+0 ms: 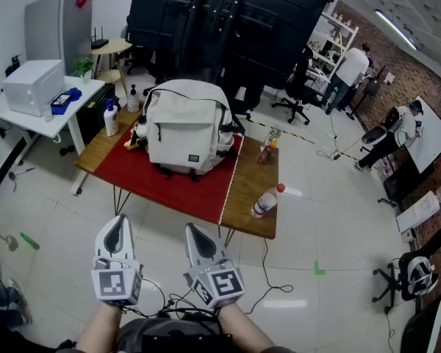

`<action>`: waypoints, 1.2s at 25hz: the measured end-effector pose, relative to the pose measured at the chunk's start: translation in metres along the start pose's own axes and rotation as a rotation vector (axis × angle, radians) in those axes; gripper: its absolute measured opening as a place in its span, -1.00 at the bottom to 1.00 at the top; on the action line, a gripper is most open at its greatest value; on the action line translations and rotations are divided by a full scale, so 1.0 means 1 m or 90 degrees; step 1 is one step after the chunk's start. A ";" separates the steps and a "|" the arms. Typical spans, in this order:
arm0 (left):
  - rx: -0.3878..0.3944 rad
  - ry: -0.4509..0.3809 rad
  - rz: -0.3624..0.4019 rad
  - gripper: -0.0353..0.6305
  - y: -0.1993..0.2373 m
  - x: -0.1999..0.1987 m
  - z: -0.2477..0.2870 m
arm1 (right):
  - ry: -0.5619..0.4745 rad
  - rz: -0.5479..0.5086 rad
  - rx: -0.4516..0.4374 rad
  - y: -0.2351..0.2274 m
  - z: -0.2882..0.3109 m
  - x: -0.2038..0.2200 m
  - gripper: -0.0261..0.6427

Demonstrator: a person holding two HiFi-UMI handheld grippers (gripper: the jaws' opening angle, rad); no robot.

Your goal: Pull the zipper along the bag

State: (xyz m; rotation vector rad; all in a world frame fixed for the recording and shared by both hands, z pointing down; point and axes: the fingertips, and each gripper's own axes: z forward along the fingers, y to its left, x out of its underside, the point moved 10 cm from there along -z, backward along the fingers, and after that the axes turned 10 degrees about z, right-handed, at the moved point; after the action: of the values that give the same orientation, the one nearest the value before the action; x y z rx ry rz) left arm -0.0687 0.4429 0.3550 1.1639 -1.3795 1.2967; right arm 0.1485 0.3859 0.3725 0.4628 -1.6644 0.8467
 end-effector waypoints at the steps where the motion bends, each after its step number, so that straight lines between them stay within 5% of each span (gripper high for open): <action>1: 0.001 -0.003 0.000 -0.79 0.004 0.002 0.002 | -0.004 0.000 0.004 -0.001 0.002 0.001 -0.92; 16: -0.002 0.059 0.007 -0.80 0.039 0.060 0.059 | -0.037 0.016 0.077 -0.077 0.047 0.018 -0.92; 30: 0.003 0.075 0.035 -0.79 0.062 0.086 0.260 | 0.008 0.019 0.041 -0.190 0.233 0.014 -0.92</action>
State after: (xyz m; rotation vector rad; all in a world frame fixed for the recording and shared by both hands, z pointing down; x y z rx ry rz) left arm -0.1447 0.1793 0.4137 1.0422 -1.3299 1.3862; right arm 0.1203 0.0905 0.4207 0.4768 -1.6393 0.9253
